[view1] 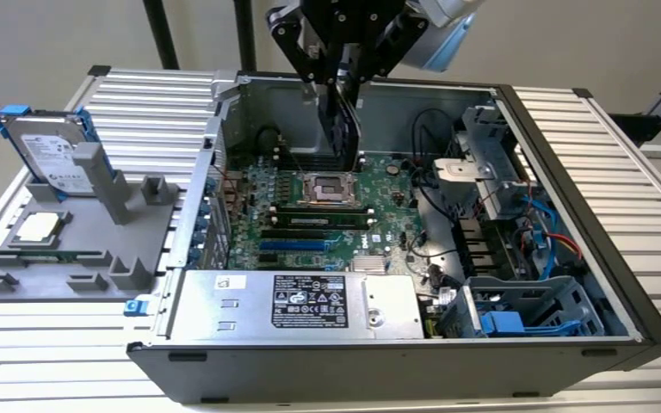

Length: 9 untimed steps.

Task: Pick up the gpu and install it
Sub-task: 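Insert the gpu into the slot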

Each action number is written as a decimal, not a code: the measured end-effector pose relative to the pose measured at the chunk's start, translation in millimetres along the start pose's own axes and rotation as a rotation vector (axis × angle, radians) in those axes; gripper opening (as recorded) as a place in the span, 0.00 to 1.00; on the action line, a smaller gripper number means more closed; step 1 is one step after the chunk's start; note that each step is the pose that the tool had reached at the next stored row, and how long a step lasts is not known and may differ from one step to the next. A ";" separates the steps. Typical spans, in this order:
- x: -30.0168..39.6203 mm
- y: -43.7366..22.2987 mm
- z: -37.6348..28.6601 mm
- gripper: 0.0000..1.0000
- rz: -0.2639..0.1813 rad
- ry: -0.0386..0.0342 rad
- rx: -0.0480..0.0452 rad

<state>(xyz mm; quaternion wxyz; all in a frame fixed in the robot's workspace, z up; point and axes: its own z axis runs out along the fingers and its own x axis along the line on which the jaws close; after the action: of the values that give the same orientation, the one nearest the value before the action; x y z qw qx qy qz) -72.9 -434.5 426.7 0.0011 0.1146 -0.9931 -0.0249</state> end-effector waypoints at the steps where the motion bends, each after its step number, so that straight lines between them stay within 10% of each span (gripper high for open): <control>1: 0.0 0.0 0.0 0.00 -0.005 0.0002 0.0000; 9: 0.0 0.0 -0.1 0.00 -0.049 0.0024 -0.0002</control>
<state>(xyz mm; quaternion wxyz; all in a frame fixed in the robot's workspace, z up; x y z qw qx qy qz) -72.9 -434.5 426.8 0.0017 0.1389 -0.9900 -0.0249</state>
